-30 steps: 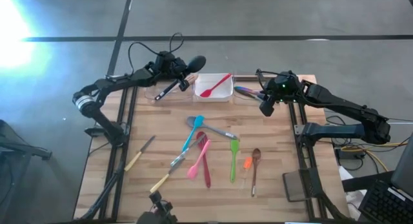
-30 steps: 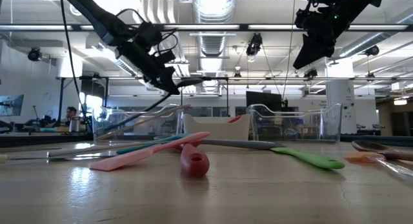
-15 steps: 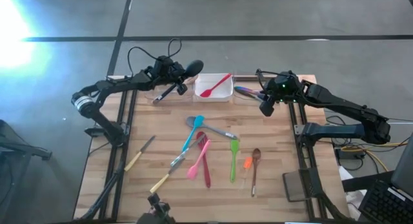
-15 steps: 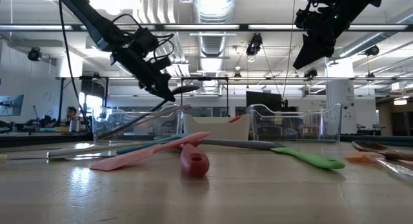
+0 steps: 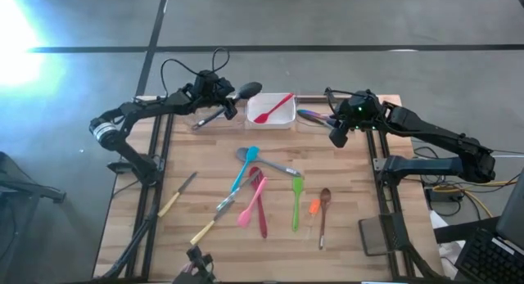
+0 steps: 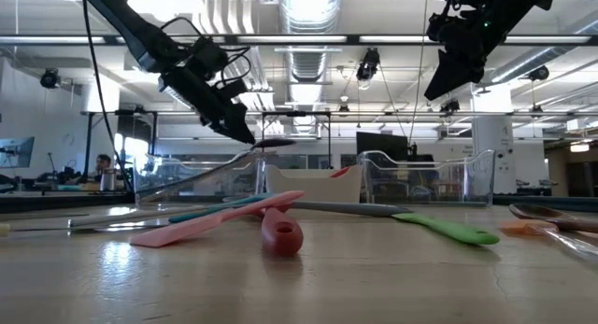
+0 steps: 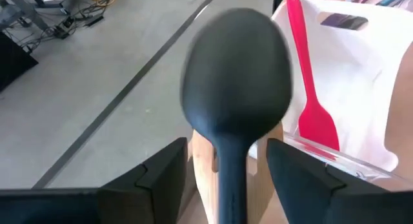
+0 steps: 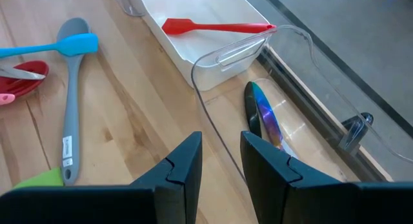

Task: Pick & Place Kitchen Items
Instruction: Put the blue spatula into the white bin

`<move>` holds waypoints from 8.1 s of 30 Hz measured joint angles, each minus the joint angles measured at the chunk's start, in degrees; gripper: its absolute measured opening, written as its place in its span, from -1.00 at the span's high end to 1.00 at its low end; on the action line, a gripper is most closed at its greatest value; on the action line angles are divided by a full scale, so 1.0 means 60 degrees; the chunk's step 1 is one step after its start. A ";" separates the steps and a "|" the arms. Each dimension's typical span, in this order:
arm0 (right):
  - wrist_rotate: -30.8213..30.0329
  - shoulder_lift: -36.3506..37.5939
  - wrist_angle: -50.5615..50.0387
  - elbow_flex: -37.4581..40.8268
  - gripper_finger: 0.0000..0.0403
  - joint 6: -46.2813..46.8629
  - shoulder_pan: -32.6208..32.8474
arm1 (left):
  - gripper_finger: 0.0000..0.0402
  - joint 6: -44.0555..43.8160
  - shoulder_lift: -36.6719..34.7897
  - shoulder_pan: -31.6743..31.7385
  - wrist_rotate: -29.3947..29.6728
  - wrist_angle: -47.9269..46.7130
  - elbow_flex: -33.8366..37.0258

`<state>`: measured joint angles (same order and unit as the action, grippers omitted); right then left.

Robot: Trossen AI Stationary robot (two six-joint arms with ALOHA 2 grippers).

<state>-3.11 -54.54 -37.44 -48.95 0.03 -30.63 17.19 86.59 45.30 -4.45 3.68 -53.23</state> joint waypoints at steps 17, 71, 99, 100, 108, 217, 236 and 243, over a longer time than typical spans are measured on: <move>0.0017 0.0004 0.0019 0.0000 0.52 0.0182 0.0082 | -0.11 -0.0982 -0.3557 -0.0811 -0.0037 -0.2932 -0.0350; 0.0004 0.0004 0.0679 0.0000 0.52 0.0212 0.0754 | -0.09 -0.9449 0.0048 -0.5253 -0.0514 -0.1282 0.2237; 0.0000 0.0004 0.0650 0.0000 0.52 0.0182 0.0754 | -0.01 -0.9620 0.1266 -0.5503 -0.0825 0.0429 0.2204; 0.0000 0.0004 0.0650 0.0000 0.52 0.0182 0.0754 | 0.03 -0.9620 0.1276 -0.5504 -0.0823 0.0478 0.2208; 0.0000 0.0004 0.0639 0.0000 0.52 0.0208 0.0750 | 0.62 -0.9416 0.1229 -0.5508 -0.0818 0.0453 0.2233; 0.8778 -0.5282 0.9310 -0.2111 0.33 0.7518 0.1813 | 0.89 1.4120 -0.1225 -0.9254 0.3012 0.1290 -0.0783; 0.7986 -0.5151 0.8839 -0.2091 0.28 0.7194 0.2007 | 0.89 1.3984 -0.1218 -0.9278 0.2877 0.1315 -0.0998; 0.7736 -0.5151 0.9131 -0.2091 0.28 0.7307 0.2259 | 0.89 1.3879 -0.1139 -0.9260 0.2568 0.1373 -0.1147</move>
<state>43.30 -85.45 17.34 -61.49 43.87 -17.08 100.47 79.76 -10.26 10.96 11.92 -60.11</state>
